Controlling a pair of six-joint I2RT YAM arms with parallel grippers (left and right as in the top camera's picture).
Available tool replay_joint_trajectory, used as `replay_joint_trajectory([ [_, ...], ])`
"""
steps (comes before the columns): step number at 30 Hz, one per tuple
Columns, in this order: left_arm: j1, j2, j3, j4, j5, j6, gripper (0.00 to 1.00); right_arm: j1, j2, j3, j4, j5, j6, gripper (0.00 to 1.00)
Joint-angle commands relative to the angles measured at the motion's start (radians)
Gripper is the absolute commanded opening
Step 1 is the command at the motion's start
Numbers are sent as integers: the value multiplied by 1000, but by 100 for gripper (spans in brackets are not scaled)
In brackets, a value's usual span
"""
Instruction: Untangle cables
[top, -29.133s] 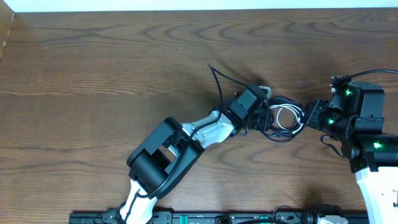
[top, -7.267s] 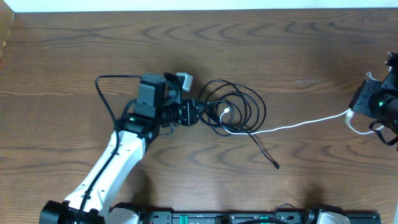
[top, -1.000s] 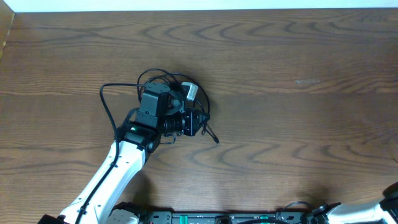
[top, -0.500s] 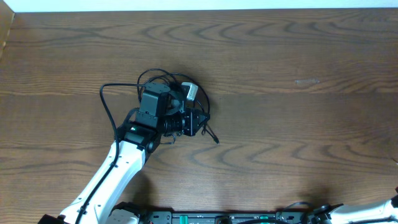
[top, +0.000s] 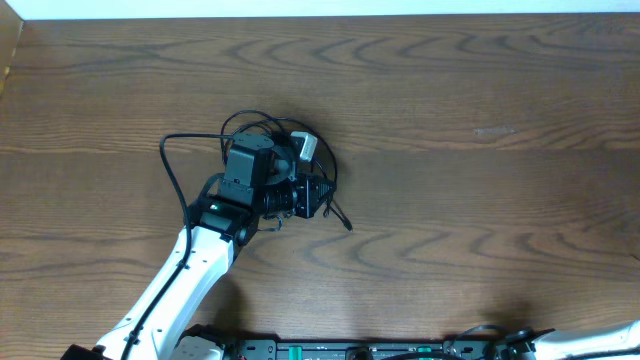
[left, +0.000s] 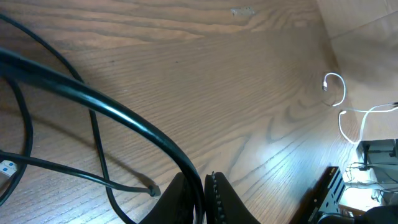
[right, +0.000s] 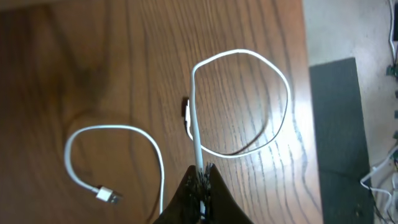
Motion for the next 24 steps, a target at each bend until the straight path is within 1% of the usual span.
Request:
replay_joint_trajectory([
  [1,-3,-14,-10,1,-12,24,12,2,58,17,5,-12,-8,1],
  [9,-17,-14,-10,1,-18,24,12,27,108,17,49,-27,-42,1],
  [13,-56,-14,-10,2,-64,24,12,48,109,17,67,-23,-47,1],
  [16,-92,-14,-10,2,-97,24,12,62,110,17,97,-43,-86,1],
  [19,-126,-14,-10,11,-133,24,12,83,110,17,116,-60,-93,1],
  [24,-163,-14,-10,43,-140,20,12,106,113,17,136,-40,-90,1],
])
